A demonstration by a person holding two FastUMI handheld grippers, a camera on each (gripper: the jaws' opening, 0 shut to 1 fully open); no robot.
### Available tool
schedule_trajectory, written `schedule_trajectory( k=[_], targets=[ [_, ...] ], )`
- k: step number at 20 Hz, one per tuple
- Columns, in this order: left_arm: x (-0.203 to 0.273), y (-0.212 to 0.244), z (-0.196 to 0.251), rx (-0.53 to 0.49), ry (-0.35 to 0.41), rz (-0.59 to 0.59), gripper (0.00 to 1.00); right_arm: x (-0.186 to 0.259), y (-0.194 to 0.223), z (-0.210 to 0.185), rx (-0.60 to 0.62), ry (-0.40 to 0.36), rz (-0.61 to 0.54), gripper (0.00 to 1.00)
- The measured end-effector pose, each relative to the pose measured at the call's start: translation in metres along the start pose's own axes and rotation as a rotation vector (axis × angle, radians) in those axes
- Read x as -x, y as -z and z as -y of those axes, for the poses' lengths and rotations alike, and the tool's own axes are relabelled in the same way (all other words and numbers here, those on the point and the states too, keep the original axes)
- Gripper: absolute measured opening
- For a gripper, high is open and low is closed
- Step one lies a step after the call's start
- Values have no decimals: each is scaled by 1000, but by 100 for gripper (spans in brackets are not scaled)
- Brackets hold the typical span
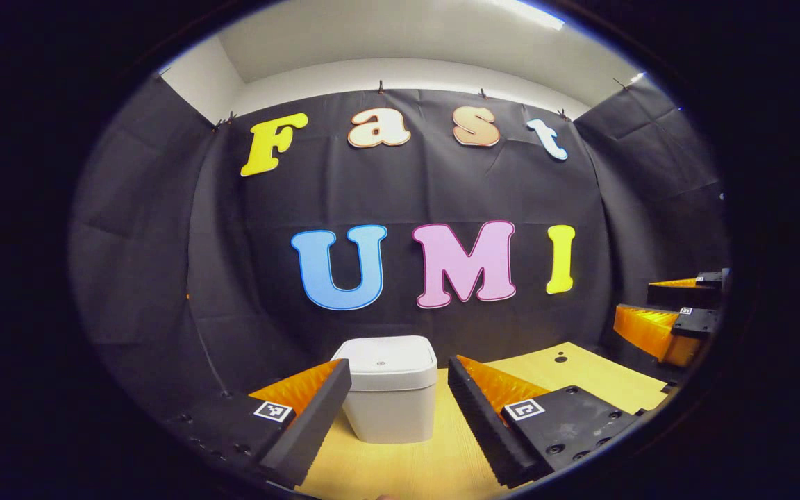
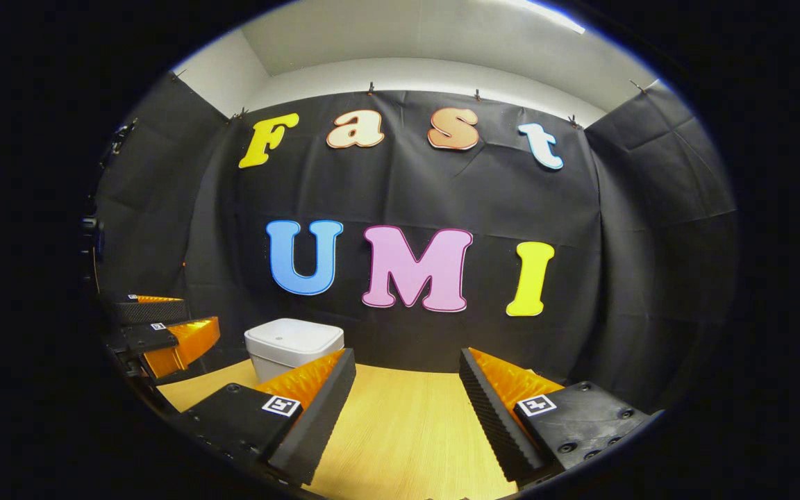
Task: Press the lid of the desktop garbage bin to open it, pick up the crumpled paper on the desktop and throw it into the bin, then pick up the pop can on the desktop and drop it into the bin, and finally close the garbage bin lid.
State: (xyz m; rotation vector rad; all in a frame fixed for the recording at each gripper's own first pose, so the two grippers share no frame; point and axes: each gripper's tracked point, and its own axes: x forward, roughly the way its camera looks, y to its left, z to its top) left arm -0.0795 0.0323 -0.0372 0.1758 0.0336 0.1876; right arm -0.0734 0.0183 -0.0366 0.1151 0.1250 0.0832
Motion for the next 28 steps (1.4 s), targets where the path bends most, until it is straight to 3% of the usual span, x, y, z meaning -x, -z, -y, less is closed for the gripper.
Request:
schedule_trajectory(
  k=[13, 16, 21, 25, 26, 27, 28],
  targets=[
    [-5, -8, 7, 7, 15, 17, 95, -16, -2, -16, 3, -52, -7, 97],
    [-8, -14, 9, 21, 38, 45, 95, -13, -12, -11, 12, -24, 35, 97],
    [-11, -4, 11, 52, 50, 7, 96, -7, -10, -30, 75, -74, 58, 97],
    [-9, 0, 6, 48, 49, -10, 96, -9, -10, -34, 50, -80, 61, 97],
    [-7, 0, 6, 45, 52, -8, 96, -10, -10, -31, 49, -76, 58, 96],
    [-6, -1, 6, 40, 53, -7, 96, -10, -9, -30, 49, -72, 56, 88],
    [-5, 1, 4, 37, 52, -9, 96, -10, -8, -28, 48, -69, 52, 97]
  ],
)
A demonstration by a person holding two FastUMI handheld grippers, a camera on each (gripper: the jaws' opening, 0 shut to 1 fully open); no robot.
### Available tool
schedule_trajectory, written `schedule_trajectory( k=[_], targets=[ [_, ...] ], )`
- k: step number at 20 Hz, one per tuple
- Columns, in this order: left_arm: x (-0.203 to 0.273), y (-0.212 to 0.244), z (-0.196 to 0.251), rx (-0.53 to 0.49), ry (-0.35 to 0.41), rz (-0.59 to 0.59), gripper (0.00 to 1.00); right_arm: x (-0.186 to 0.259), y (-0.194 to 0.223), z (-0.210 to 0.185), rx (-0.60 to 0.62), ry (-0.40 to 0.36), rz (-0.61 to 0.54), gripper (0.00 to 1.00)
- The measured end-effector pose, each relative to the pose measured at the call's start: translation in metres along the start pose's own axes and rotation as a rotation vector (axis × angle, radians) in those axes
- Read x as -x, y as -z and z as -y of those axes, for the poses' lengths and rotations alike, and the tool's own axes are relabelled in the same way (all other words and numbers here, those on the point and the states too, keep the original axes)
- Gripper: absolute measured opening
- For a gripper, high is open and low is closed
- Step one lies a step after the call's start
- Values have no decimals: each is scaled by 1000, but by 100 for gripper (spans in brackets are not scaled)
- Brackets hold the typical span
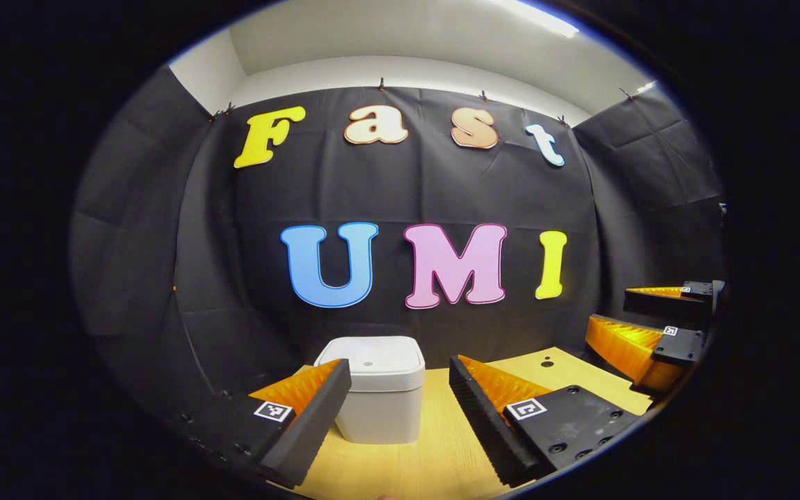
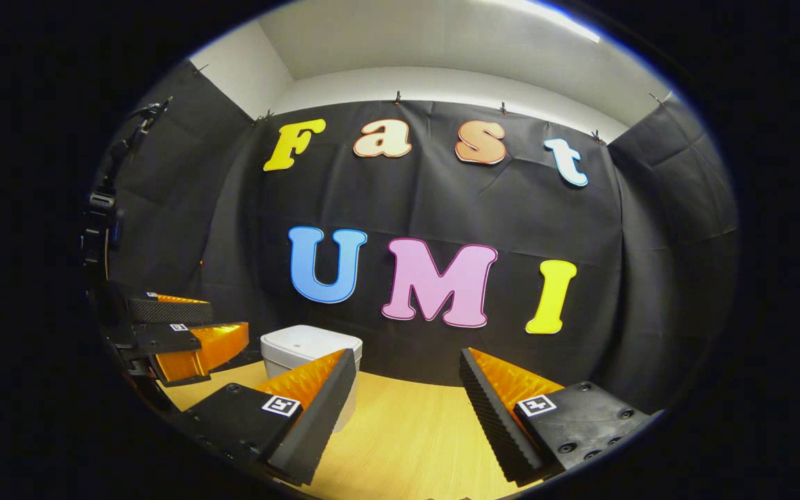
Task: Press the lid of the desktop garbage bin to open it, pick up the crumpled paper on the desktop and throw it into the bin, then pick up the pop can on the desktop and drop it into the bin, and finally close the garbage bin lid.
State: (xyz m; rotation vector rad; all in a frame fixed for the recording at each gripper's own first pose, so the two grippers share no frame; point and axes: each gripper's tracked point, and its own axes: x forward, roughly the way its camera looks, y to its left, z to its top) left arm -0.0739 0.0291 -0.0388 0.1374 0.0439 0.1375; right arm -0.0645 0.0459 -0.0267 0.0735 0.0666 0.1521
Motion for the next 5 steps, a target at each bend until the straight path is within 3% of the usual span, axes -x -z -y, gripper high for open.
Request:
schedule_trajectory(
  k=[5],
  targets=[
    [6, -2, -5, 9, -13, 1, 96, 3, 3, 4, -5, 6, -12, 97]
  ],
)
